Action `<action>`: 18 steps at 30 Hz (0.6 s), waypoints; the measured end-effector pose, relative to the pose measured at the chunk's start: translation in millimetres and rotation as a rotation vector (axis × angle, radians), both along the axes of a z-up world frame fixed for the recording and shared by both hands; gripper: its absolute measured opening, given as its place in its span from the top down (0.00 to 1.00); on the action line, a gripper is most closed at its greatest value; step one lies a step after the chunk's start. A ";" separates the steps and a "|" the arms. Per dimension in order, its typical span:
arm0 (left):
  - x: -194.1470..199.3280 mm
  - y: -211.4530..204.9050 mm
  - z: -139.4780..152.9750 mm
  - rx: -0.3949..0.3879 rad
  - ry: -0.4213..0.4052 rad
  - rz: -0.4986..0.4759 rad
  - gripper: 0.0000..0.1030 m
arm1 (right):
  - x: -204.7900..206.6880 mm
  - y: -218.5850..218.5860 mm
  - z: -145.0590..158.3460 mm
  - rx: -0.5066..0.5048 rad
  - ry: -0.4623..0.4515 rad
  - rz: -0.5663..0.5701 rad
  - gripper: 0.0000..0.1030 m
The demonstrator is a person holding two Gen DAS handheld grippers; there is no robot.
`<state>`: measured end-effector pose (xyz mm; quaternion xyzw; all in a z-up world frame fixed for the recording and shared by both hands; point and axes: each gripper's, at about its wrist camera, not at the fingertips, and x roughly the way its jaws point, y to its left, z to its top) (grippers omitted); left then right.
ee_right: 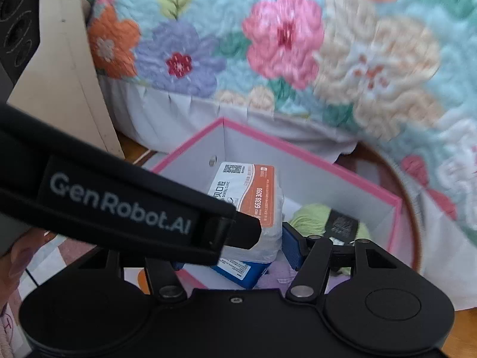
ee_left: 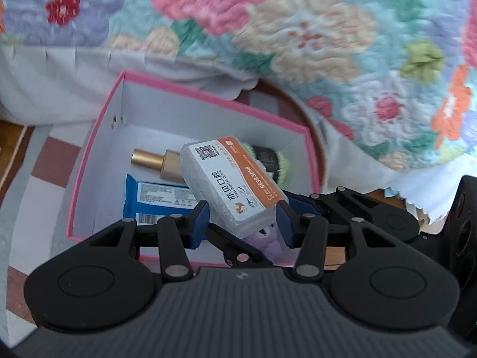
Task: Organize objects
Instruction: 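Carry the clear box with the right tool and lower it into the pink box, then open the right tool to release the clear box beside the yarn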
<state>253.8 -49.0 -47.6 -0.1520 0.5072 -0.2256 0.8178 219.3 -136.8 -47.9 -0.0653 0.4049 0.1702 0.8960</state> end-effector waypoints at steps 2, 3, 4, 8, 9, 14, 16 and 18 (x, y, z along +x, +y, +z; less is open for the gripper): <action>9.1 0.6 -9.8 0.005 0.035 0.005 0.54 | 12.9 -1.0 -9.5 0.023 0.042 0.006 0.36; 12.3 2.0 -14.4 0.008 0.052 0.011 0.54 | 17.8 -1.4 -13.9 0.037 0.061 0.012 0.36; 14.0 4.0 -18.1 0.015 0.067 0.016 0.55 | 20.5 -1.7 -18.0 0.053 0.078 0.018 0.36; 19.8 9.8 -35.5 0.051 0.124 0.017 0.56 | 32.9 0.3 -34.8 0.118 0.152 0.048 0.36; 22.0 11.0 -41.0 0.054 0.145 0.019 0.56 | 36.0 1.3 -39.2 0.130 0.168 0.052 0.36; 26.8 19.2 -59.8 0.017 0.204 0.047 0.55 | 43.7 2.2 -53.7 0.138 0.190 0.069 0.37; 25.9 17.1 -59.7 0.017 0.193 0.042 0.54 | 44.8 -0.1 -52.1 0.137 0.193 0.077 0.38; 24.2 15.0 -61.2 0.008 0.196 0.037 0.54 | 44.6 -2.7 -51.4 0.126 0.197 0.086 0.38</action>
